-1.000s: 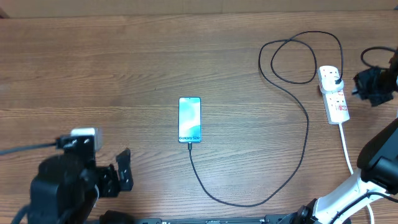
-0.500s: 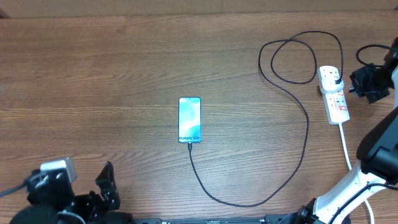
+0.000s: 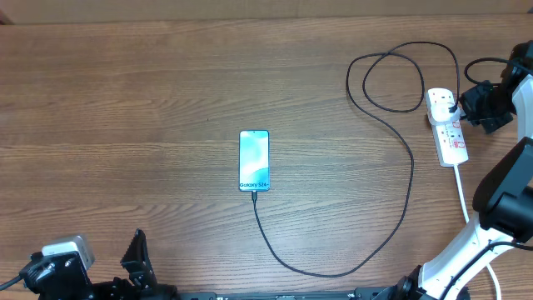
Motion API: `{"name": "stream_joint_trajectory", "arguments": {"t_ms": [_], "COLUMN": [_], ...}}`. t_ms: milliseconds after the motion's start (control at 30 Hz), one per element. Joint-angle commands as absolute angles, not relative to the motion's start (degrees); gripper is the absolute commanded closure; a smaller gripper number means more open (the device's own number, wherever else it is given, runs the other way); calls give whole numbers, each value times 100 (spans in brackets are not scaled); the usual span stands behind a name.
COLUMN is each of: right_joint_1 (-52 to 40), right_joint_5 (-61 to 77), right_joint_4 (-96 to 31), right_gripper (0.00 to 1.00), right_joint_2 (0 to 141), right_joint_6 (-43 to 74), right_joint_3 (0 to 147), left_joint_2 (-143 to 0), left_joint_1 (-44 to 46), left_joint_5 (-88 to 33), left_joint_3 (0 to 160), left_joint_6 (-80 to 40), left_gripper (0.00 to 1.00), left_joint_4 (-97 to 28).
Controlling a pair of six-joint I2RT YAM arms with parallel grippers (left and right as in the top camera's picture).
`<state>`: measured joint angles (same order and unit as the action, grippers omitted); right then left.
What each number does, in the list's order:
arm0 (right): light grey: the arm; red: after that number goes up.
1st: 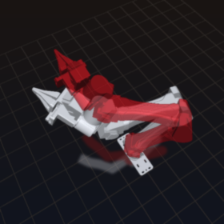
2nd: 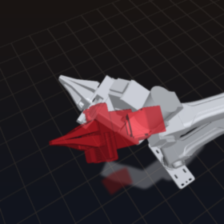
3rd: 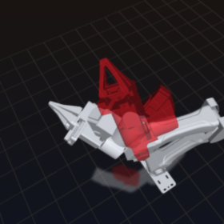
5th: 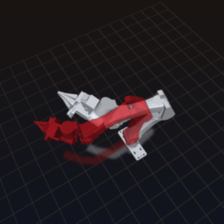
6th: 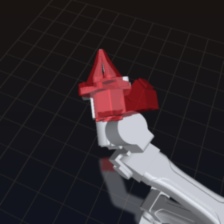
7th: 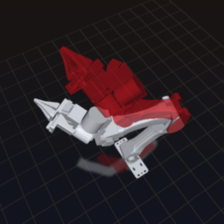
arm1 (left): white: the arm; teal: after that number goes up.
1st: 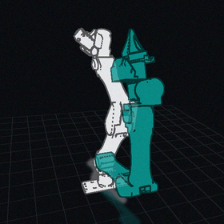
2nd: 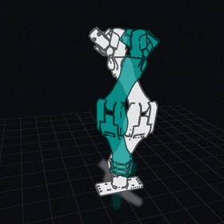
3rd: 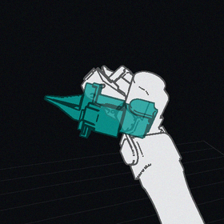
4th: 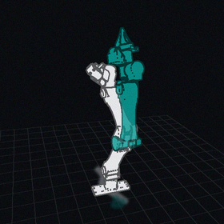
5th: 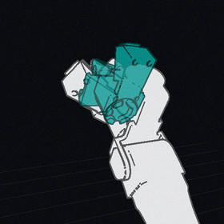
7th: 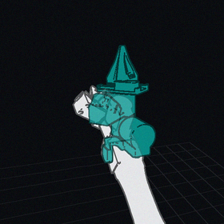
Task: Plug charger to phone and switch on socket
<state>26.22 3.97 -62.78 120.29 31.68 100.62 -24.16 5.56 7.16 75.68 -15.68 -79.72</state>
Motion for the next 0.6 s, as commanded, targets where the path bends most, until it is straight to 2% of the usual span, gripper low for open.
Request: {"name": "stream_joint_trajectory", "arguments": {"t_ms": [0,567], "right_joint_1": [2626,2626], "right_joint_5": [165,119], "right_joint_4": [-6296,-6333], "right_gripper": [96,96], "right_joint_2": [12060,12328], "right_joint_6": [3144,3138], "right_joint_3": [10186,10154], "left_joint_2": [-2346,-2349], "left_joint_1": [521,521], "left_joint_5": [788,788], "left_joint_3": [7548,7548], "left_joint_6": [-1540,-1540], "left_gripper": [0,0], "left_joint_4": [-7955,-7955]}}
